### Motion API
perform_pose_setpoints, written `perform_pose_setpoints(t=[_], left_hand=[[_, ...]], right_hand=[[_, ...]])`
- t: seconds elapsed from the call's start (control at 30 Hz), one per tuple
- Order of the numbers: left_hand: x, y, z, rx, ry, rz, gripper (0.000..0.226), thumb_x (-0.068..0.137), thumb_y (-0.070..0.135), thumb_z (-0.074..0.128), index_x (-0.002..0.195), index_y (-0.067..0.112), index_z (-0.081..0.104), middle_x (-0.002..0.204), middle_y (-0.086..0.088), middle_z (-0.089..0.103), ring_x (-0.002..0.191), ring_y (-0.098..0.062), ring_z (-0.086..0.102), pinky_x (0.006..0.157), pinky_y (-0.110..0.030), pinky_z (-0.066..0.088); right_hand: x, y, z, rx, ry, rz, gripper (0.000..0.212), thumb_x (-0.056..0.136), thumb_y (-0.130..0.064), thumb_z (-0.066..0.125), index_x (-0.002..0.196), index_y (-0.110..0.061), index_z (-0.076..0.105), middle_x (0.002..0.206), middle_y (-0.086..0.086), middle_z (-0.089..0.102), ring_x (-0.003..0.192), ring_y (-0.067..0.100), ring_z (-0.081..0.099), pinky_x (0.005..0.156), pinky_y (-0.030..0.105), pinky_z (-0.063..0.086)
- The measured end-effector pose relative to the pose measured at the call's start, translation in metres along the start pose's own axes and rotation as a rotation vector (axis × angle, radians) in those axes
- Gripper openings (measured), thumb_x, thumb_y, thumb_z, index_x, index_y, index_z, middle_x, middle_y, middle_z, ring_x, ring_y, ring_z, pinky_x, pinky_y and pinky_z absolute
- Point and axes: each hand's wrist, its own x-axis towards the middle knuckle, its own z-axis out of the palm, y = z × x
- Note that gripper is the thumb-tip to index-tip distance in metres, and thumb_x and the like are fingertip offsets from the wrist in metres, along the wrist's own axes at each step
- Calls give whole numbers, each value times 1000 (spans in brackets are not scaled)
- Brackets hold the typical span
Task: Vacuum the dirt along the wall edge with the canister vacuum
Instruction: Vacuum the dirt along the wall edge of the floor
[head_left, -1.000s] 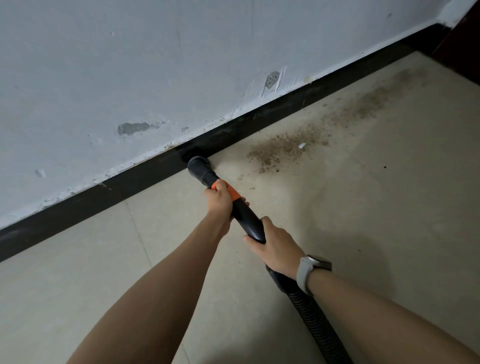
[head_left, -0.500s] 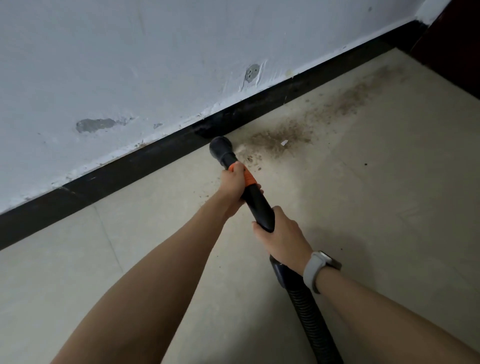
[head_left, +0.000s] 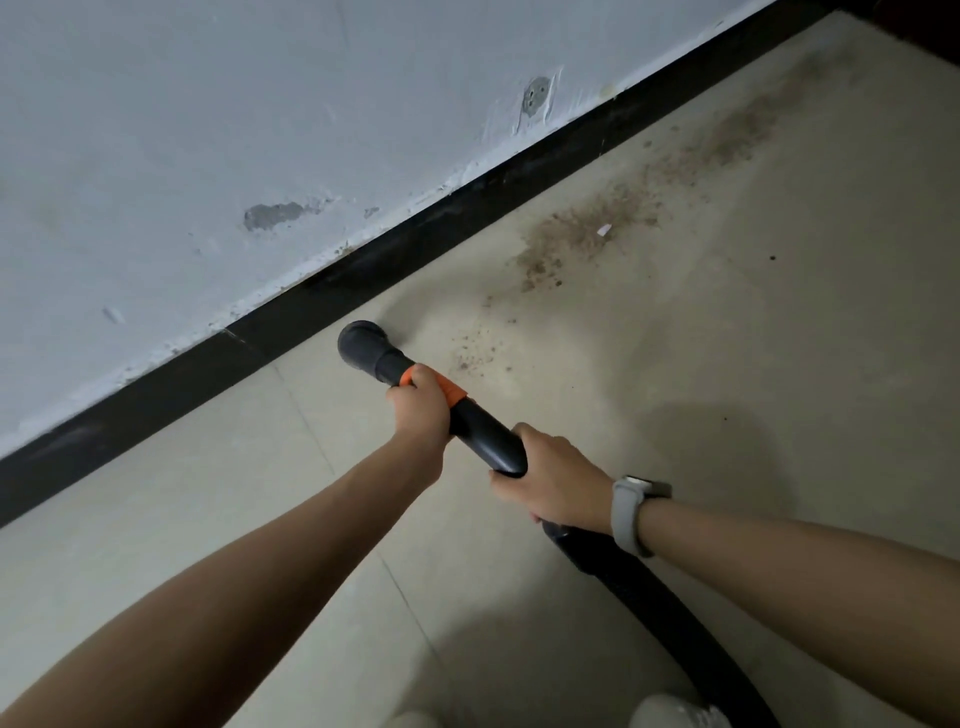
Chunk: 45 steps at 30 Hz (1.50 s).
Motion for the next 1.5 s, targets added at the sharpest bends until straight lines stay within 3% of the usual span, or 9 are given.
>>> perform_pose_setpoints(t=[0.17,0.37,0.8,0.9,1.0,1.1,1.3,1.43,1.5], left_hand=[[-8,-17,4,-22,-48,-34,28,96,23,36,120,9,36,106,-13,49,106,-35,59,87,-48,53],[-14,-23,38,79,-155,-18,22,96,23,36,111,8,39,88,-8,44,73,-18,47,57,-31,44],[-25,7,142,201,-380,51,35,97,27,35,122,4,39,88,-8,43,76,-21,47,75,-37,43],[-33,-1,134,212,-319,96,32,98,29,33,118,5,35,87,-5,43,81,-21,49,78,-39,47],[-41,-11,107,202,-210,123,24,99,29,31,109,8,34,83,-3,41,72,-15,46,63,-30,44],[-44,-19,72,191,-69,119,27,100,28,29,114,7,35,80,-3,41,67,-15,45,57,-30,40],[-63,-34,13,208,165,112,33,101,30,24,119,6,37,86,-4,45,71,-16,46,69,-32,38],[-73,-55,-8,173,250,25,25,101,29,24,96,9,37,82,-4,42,65,-13,42,65,-30,37],[-80,-68,-10,151,271,-27,30,101,29,26,110,4,40,85,-4,44,72,-17,47,70,-32,41]], right_hand=[[-13,14,4,-44,-12,15,27,89,-37,55,99,-16,41,68,-1,56,50,16,56,49,26,46],[-24,33,-14,-14,73,89,27,89,-38,54,98,-16,42,70,-1,58,50,17,61,52,29,51],[-18,62,-63,134,390,218,21,85,-31,57,95,-17,46,73,6,62,54,25,65,56,36,56],[-24,66,-59,190,359,187,14,83,-27,59,87,-22,46,66,3,61,45,16,61,46,27,49],[-31,62,-48,184,267,147,15,81,-27,60,83,-25,45,67,1,60,42,13,59,43,22,45],[-29,52,-29,93,132,107,17,82,-31,59,83,-27,43,74,0,62,49,16,63,49,27,50],[-28,26,8,-8,-49,41,21,83,-32,58,93,-21,43,85,4,62,69,23,63,68,37,54],[-38,26,19,-49,-149,19,18,80,-31,59,82,-23,43,77,1,59,58,20,59,54,33,52],[-45,31,20,-15,-223,40,17,80,-26,60,79,-22,44,72,1,57,50,17,55,44,26,47]])
